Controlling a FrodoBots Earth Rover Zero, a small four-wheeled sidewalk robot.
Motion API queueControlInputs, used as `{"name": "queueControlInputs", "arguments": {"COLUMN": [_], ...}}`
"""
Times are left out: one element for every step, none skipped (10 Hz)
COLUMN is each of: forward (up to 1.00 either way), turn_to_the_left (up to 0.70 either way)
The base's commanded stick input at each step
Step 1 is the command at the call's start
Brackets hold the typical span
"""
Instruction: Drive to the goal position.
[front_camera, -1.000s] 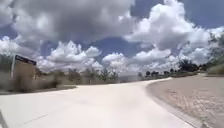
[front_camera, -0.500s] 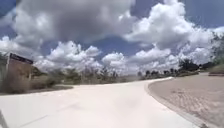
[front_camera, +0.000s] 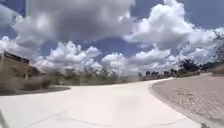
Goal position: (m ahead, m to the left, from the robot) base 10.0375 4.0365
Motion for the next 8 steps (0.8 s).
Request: {"name": "queueControlInputs", "arguments": {"forward": [0.85,0.85,0.85,0.85,0.85,0.85,0.85,0.85], "turn_to_the_left": [0.00,0.00,0.00,0.00,0.00,0.00,0.00,0.00]}}
